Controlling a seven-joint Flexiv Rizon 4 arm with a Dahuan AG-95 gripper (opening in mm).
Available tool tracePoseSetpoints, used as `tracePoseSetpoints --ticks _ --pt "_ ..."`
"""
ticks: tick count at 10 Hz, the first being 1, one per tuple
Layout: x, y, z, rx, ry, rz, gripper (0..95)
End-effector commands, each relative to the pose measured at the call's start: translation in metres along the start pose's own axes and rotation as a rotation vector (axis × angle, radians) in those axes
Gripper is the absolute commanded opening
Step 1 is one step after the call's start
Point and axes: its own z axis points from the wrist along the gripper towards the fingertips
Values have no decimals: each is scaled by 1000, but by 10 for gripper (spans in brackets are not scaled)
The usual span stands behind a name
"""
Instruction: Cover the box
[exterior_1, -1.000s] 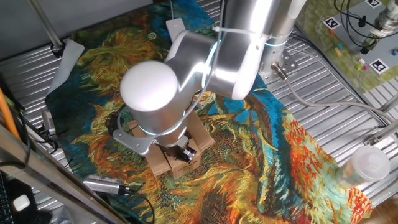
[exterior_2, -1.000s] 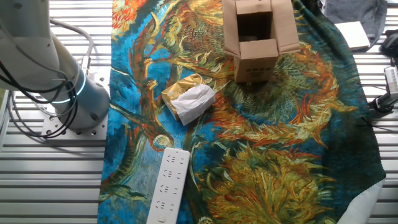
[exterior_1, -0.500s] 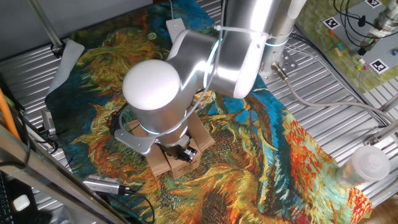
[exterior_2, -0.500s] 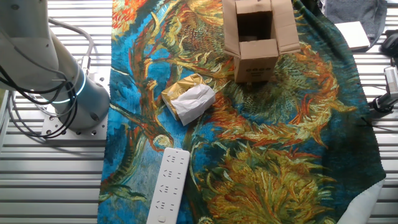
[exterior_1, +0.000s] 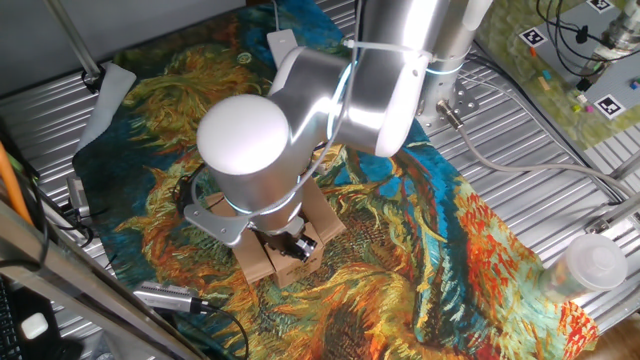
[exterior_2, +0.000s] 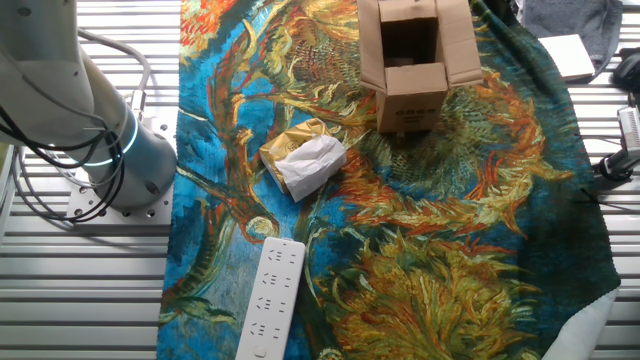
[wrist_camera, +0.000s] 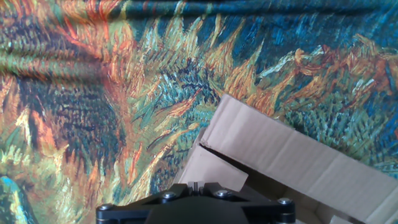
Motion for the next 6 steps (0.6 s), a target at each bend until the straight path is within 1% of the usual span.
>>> tracePoseSetpoints --ticks 1,6 --pt "0 0 0 -1 0 -3 0" --pt "0 0 0 -1 -3 -6 0"
